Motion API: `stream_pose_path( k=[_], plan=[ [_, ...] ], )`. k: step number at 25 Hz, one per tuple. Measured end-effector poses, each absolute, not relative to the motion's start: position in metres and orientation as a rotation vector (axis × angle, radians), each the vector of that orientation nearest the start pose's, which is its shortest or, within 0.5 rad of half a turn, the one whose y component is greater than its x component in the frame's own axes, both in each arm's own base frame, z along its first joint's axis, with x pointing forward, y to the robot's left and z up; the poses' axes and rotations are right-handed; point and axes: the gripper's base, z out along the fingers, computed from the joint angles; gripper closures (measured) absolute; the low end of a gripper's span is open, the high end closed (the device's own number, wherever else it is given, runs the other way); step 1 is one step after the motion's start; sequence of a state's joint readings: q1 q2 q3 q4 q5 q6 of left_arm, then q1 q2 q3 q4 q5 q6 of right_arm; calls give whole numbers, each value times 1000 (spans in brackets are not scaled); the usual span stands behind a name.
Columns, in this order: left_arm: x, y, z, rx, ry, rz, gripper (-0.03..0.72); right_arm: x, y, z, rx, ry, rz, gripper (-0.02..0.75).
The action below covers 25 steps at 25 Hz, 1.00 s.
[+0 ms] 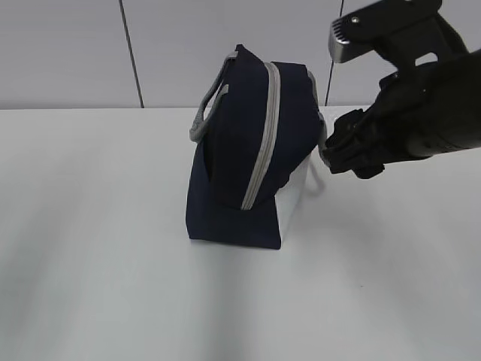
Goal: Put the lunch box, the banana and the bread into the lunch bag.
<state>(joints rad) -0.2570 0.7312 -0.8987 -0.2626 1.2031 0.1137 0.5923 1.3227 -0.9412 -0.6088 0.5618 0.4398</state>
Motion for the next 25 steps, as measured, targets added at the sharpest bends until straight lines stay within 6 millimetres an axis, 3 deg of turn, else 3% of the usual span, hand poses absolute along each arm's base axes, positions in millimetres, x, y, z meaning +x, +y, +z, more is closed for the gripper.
stream_pose_path(
  k=[7,13,18,25],
  plan=[
    [38,-32,318,444,2369,-386,241,206,122,321,-683,2251,84,266],
    [9,-19,296,441,2276,-311,241,170,107,344,-692,2175,193,215],
    [-3,-12,292,434,2217,-253,241,136,85,335,-691,2174,216,214],
    [0,-10,285,429,2225,-213,241,79,48,321,-653,2113,262,213]
  ],
)
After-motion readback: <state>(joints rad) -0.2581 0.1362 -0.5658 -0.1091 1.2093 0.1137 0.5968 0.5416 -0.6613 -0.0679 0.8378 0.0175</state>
